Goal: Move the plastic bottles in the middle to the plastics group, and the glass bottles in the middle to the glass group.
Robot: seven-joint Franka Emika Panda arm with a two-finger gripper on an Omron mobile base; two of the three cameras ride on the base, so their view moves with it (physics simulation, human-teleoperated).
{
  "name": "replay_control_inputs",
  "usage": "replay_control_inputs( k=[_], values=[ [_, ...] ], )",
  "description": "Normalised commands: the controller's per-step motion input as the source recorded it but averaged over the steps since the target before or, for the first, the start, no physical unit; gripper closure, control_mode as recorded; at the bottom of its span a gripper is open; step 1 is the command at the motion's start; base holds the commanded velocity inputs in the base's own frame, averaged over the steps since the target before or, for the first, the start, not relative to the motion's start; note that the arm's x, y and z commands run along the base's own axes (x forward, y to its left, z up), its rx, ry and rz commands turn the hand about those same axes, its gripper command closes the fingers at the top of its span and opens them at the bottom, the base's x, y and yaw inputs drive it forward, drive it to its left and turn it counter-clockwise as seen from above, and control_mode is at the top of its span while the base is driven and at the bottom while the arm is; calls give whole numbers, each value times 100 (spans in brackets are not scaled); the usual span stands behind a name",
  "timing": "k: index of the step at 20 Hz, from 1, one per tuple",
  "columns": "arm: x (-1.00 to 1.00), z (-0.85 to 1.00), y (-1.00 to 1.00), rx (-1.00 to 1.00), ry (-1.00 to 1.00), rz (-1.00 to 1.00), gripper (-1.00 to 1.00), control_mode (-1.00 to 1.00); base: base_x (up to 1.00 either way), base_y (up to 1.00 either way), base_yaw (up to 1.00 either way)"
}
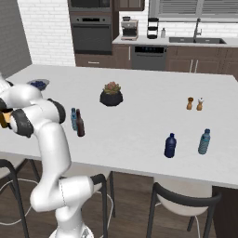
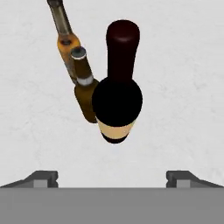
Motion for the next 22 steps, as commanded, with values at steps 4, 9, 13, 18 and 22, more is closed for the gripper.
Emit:
replay_control_inputs(
  k=[4,9,13,18,22],
  values=[
    [-74,-5,-89,6,-4,-6,-100,-100,0,0,0],
    [-67,0,-100,10,0,-8,-100,-100,0,0,0],
    [-49,7,-100,8,3,-11,-100,-100,0,0,0],
    [-36,20,-100,4,8,-11,-100,-100,0,0,0],
    [-27,32,-100,0,5,-11,-100,-100,0,0,0]
  ],
)
